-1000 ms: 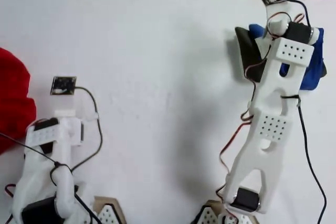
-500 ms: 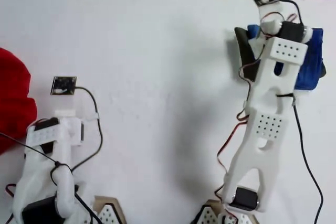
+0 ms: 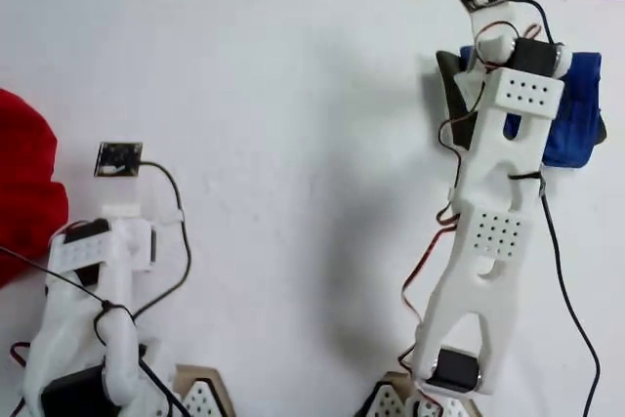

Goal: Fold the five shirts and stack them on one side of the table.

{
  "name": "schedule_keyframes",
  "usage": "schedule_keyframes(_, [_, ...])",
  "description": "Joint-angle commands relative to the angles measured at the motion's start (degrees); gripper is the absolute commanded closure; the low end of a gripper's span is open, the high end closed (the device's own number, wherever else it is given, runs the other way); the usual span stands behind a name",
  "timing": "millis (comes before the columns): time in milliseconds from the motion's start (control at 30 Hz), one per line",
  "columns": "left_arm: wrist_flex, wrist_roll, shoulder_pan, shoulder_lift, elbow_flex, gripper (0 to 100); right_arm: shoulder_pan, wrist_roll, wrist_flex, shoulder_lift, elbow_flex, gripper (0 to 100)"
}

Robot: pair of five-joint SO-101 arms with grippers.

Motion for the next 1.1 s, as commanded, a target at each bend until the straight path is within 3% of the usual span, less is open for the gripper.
schedule_keyframes(0, [-0.8,0.1,-0.2,-1.1,-0.3,97,0.7,0.1,-0.9,1.2,-2.5,80.8])
schedule_keyframes(367, [-0.8,0.1,-0.2,-1.1,-0.3,97,2.8,0.3,-5.1,3.0,-2.5,82.7])
schedule_keyframes(567, [-0.8,0.1,-0.2,-1.1,-0.3,97,4.8,0.4,-6.5,2.9,-2.5,92.2])
schedule_keyframes(1067, [-0.8,0.1,-0.2,-1.1,-0.3,97,3.5,0.0,-4.9,-0.5,-2.5,92.0])
